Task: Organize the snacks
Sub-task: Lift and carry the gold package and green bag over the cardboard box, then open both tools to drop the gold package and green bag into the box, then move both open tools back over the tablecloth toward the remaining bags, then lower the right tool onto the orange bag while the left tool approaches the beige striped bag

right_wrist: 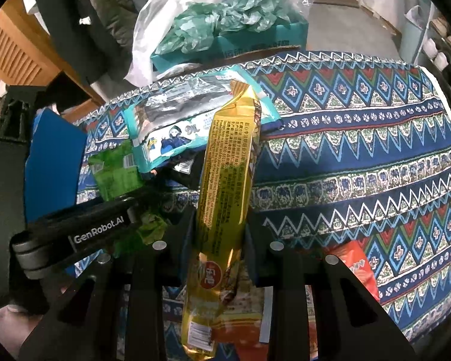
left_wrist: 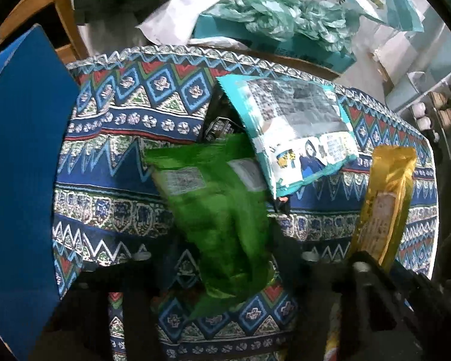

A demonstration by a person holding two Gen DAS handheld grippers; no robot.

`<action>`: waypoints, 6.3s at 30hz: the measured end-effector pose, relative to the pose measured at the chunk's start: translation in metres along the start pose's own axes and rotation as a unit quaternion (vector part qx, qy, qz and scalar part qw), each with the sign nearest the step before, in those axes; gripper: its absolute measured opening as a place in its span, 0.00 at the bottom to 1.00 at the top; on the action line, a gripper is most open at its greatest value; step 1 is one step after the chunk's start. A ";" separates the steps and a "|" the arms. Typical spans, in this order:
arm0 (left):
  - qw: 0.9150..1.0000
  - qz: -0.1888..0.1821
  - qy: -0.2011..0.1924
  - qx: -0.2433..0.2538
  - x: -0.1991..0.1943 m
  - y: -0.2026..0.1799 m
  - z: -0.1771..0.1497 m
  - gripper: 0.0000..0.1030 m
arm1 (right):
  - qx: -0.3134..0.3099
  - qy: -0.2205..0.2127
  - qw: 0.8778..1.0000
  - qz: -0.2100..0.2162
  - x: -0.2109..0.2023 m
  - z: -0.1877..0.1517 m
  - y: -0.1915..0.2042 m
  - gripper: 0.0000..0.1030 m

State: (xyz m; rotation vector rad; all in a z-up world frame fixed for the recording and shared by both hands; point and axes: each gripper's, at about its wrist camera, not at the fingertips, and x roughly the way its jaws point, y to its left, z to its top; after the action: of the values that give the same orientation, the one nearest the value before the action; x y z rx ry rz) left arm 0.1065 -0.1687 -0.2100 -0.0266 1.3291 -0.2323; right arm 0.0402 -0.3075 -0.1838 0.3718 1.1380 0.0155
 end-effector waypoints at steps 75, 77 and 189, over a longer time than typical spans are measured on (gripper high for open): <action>0.974 0.006 -0.226 -0.033 -0.231 0.179 -0.066 0.41 | -0.165 -0.122 0.972 0.111 -0.103 0.019 0.243 0.25; 0.973 0.009 -0.228 -0.040 -0.232 0.190 -0.067 0.41 | -0.172 -0.118 0.971 0.115 -0.099 0.020 0.254 0.25; 0.994 -0.008 -0.024 0.107 -0.068 -0.025 -0.068 0.75 | 0.102 0.015 0.987 -0.125 -0.055 -0.053 -0.084 0.72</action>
State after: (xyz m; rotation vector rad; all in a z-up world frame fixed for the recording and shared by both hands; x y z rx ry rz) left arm 0.0224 -0.1726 -0.1571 0.1376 1.2506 -0.3837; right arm -0.0454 -0.3820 -0.1795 0.4090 1.2140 -0.3179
